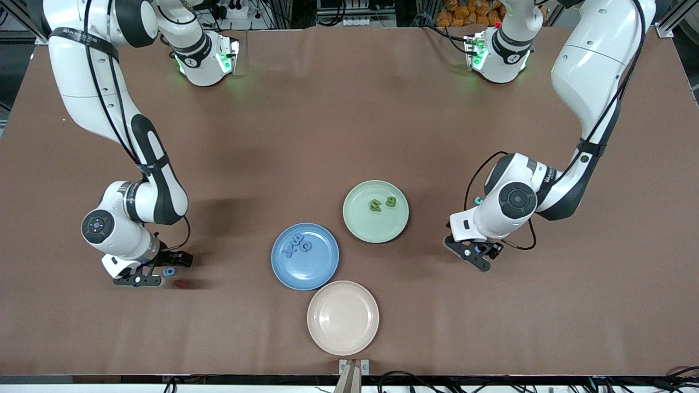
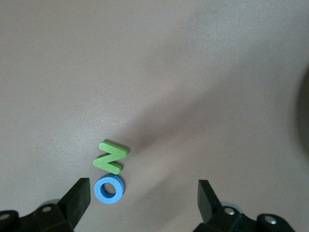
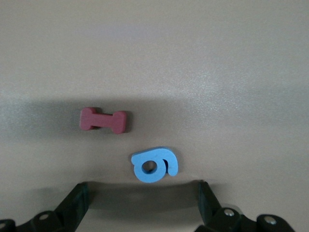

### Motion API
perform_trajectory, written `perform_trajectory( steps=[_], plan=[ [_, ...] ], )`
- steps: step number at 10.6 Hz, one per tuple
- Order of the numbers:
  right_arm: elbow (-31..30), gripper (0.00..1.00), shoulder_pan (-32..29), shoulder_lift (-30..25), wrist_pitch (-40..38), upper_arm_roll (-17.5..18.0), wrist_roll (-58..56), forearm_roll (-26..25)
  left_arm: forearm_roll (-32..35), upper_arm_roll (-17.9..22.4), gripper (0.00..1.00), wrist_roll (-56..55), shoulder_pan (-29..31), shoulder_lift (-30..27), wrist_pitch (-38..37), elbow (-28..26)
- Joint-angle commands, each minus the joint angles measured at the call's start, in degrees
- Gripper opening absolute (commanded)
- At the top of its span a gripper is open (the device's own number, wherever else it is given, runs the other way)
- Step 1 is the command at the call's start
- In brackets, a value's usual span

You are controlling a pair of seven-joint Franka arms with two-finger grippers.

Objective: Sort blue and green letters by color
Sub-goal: 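Grasp the blue 6 with the right gripper while the left grasps Z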

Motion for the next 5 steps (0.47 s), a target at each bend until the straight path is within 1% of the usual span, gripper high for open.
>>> perform_trajectory(
  steps=[1, 2, 5],
  plan=[
    [1.2, 1.00, -0.7, 0.5, 0.2, 0.6, 0.2, 1.3, 2.3, 2.5, 0.95, 13.0, -0.3, 7.5, 11.8, 2.1],
    [1.4, 0.94, -0.8, 0.5, 0.2, 0.5, 0.2, 1.3, 2.3, 2.5, 0.95, 13.0, -0.3, 7.5, 11.8, 2.1],
    [1.4, 0.56, -0.7, 0.5, 0.2, 0.5, 0.1, 1.4, 2.2, 2.4, 0.95, 13.0, -0.3, 7.5, 11.8, 2.1]
  ],
)
